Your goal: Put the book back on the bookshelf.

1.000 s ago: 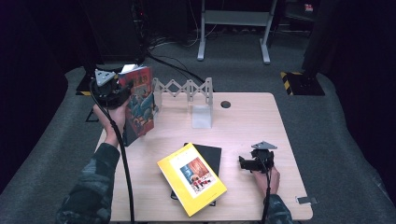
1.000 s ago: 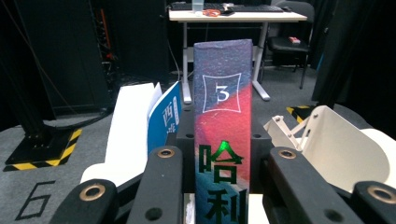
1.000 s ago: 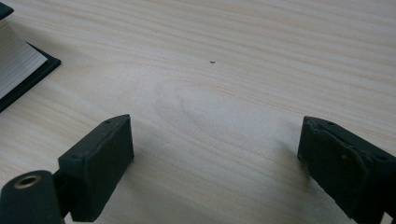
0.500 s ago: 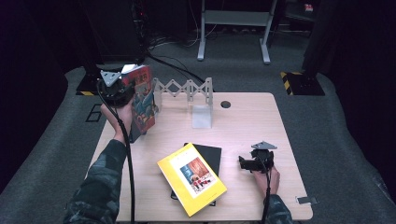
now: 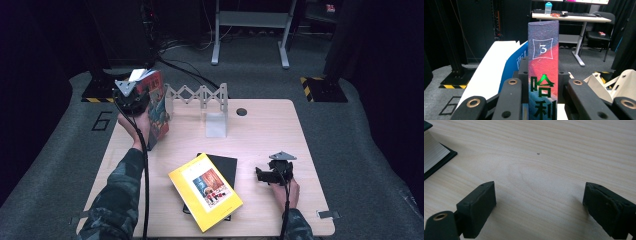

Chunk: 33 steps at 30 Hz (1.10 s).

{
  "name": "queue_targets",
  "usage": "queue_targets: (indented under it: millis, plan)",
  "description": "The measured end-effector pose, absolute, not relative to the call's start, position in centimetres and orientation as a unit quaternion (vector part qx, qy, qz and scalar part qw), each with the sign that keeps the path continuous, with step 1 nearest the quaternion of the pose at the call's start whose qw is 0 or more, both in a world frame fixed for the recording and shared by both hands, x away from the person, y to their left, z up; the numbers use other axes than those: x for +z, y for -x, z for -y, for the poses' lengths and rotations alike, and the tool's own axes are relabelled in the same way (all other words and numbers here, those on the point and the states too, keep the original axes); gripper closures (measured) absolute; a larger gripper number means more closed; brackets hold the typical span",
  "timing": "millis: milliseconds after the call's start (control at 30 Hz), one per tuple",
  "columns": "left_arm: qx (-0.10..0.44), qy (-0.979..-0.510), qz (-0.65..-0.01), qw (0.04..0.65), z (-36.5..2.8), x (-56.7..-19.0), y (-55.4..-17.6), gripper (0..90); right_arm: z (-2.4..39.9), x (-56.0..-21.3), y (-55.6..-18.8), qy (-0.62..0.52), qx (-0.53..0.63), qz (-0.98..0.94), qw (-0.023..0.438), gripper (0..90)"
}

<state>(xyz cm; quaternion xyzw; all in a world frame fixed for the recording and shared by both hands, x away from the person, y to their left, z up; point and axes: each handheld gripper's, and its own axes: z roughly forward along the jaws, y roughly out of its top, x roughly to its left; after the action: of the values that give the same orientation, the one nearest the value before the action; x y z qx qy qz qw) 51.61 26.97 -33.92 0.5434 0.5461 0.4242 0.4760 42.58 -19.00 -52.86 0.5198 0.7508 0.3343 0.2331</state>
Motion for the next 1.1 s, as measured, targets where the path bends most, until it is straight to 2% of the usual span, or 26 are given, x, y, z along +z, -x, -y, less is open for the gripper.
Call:
queue_targets:
  millis: [233, 500, 800, 1100]
  plan:
    - [0.421, -0.544, -0.545, 0.479, -26.6, -35.5, -51.7, 74.3, 19.0, -52.8, -42.6, -0.516, 0.333, -0.754, 0.233, 10.9]
    - [0.422, -0.559, -0.532, 0.476, -26.5, -35.7, -50.8, 74.1, 19.0, -52.8, -42.6, -0.515, 0.334, -0.754, 0.234, 11.0]
    - [0.381, -0.594, -0.537, 0.463, -27.5, -35.0, -49.8, 73.4, 19.0, -52.8, -42.6, -0.515, 0.333, -0.754, 0.235, 11.1]
    - [0.363, -0.62, -0.532, 0.448, -27.9, -34.7, -48.5, 72.6, 19.0, -52.8, -42.5, -0.515, 0.334, -0.753, 0.236, 11.3]
